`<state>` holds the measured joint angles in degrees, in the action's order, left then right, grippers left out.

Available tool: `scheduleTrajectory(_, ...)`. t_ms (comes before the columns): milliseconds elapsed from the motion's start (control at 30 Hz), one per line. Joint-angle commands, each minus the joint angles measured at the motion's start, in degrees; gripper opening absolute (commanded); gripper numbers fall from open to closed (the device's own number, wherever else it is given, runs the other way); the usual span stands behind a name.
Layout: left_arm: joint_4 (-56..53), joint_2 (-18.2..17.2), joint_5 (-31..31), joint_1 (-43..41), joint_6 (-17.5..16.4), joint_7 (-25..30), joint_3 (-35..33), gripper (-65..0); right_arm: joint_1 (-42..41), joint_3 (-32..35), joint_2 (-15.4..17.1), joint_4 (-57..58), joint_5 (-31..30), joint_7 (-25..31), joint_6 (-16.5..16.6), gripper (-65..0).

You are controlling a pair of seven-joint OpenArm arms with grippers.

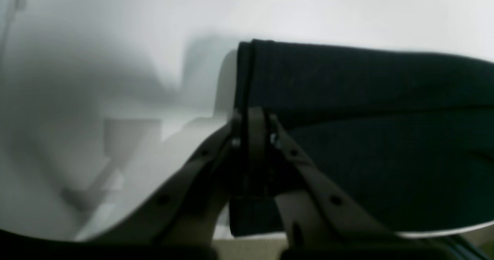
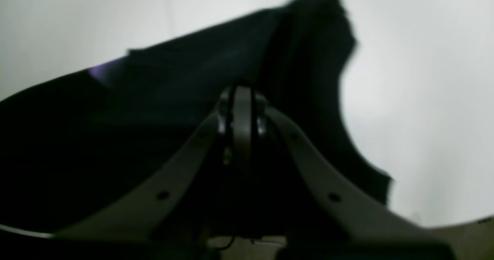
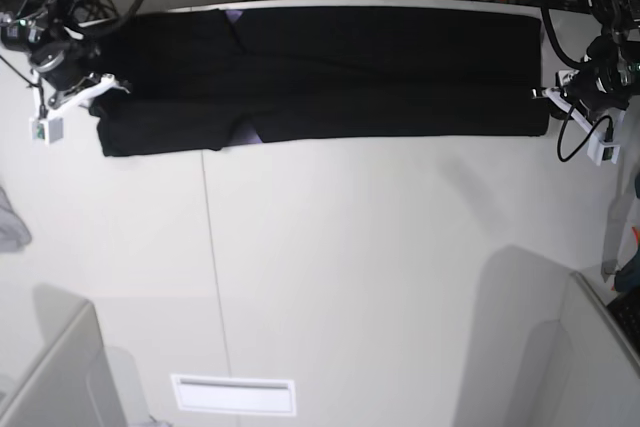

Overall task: Fold the T-shirt properly
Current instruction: 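Lift the hem and fold it over onto the collar with both grippers, then release the hem and open both grippers above the folded shirt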

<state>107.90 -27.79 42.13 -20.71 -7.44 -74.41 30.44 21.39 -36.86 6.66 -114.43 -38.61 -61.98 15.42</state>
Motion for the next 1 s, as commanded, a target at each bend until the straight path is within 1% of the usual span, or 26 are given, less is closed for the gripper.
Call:
scheduleTrajectory(0, 0.98, -1.09, 0.29, -0.43, 0.01, 0.7, 0.47, -65.0, 0.63, -0.54, 0.42, -1.22, -1.52, 0.92, 0.1, -65.0)
scheduleTrajectory(200, 0.98, -1.09, 0.2, -2.46, 0.01, 0.7, 0.38, -65.0, 3.36, -0.37, 0.33, -0.86, -1.43, 0.92, 0.1, -65.0)
scheduleTrajectory(567, 0.98, -1.09, -0.15, -2.81, 0.01, 0.61, 0.29, -65.0, 4.77, -0.81, 0.33, -0.78, -1.26, 0.92, 0.1, -65.0)
scheduleTrajectory(667, 1.33, -2.41, 0.11, -4.3, 0.01, 0.61, 0.47, -65.0, 5.38, -0.9, 0.33, -0.78, -1.43, 1.01, 0.1, -44.4)
scheduleTrajectory(700, 1.86, -2.49, 0.11, -4.39, 0.01, 0.61, 0.47, -59.7, 5.38, -1.25, 0.33, -0.78, -1.7, 1.1, 0.1, -40.2)
scheduleTrajectory(733, 2.65, -2.49, 0.11, -4.57, 0.01, 0.61, 0.47, -48.9, 5.47, -2.3, -0.11, -0.78, -1.79, 1.01, 0.1, -38.4)
scheduleTrajectory(800, 3.97, -2.49, 0.11, -5.36, 0.01, 0.61, 0.47, -31.6, 5.29, -4.33, -2.04, -0.78, -1.79, 1.18, 0.1, -39.5)
scheduleTrajectory(867, 4.76, -2.41, 0.11, -5.53, 0.01, 0.61, 0.82, -16.9, 5.12, -6.35, -3.09, -0.95, -1.79, 1.27, 0.36, -39.6)
scheduleTrajectory(900, 4.85, -2.23, 0.2, -5.62, 0.01, 0.61, 1.87, -13.0, 5.12, -6.35, -3.18, -0.95, -1.79, 1.27, 0.45, -39.6)
scheduleTrajectory(933, 4.85, -1.44, 0.29, -5.62, 0.01, 0.61, 3.28, -12.7, 5.12, -6.17, -3.18, -0.95, -1.79, 1.27, 0.54, -40.1)
scheduleTrajectory(967, 4.85, 0.05, 0.29, -5.62, 0.01, 0.61, 4.33, -15.6, 5.12, -5.73, -3.18, -0.95, -1.79, 1.27, 0.54, -41.3)
